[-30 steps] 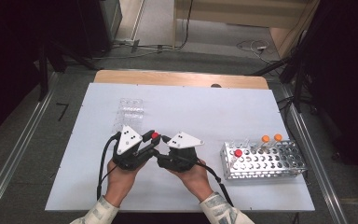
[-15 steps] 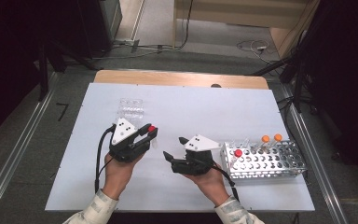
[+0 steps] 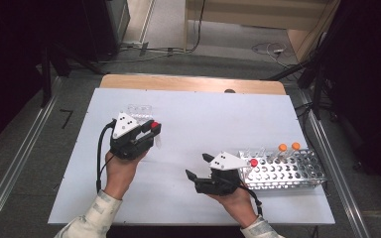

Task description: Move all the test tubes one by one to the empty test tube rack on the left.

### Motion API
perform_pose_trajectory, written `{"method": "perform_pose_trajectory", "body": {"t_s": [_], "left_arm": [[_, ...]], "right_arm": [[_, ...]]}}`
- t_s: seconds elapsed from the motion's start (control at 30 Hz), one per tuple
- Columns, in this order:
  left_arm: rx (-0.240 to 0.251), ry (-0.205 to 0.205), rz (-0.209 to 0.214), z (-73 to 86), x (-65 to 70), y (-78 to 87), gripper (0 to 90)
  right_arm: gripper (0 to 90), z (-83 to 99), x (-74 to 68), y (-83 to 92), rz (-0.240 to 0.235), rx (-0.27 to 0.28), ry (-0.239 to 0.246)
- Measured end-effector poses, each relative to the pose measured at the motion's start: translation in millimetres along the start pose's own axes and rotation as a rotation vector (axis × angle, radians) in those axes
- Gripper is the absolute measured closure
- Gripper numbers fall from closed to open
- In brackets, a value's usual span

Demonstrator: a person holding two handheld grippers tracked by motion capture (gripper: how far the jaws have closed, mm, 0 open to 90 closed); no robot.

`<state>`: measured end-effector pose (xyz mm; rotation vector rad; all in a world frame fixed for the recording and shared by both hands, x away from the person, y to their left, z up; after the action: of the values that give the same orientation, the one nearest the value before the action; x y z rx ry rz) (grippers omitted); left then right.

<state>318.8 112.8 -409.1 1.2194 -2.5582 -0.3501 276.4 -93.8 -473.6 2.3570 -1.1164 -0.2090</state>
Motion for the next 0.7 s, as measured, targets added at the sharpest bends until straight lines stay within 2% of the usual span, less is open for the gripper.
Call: {"method": "perform_pose_trajectory", "body": {"t_s": [0.3, 0.7], "left_arm": [[0.016, 0.004, -0.02, -8.1, -7.7, 2.8, 70.4], [0.032, 0.011, -0.047, -14.9, -18.6, 9.8, 70.4]], "right_arm": [[24.1, 3.9, 3.0, 8.0, 0.003, 0.002, -0.002], [24.1, 4.0, 4.0, 9.2, 0.004, 0.007, 0.0]]}}
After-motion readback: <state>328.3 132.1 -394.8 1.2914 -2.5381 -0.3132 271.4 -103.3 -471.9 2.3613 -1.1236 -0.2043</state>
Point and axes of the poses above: each handheld gripper's, and its own axes: y roughly backward along the jaws, z roughly out of its underside, x roughly to its right, the point moved 6 cm from there along -y, roughly forward along the jaws, and after that the axes turned 11 degrees about z, right-handed, at the moved point
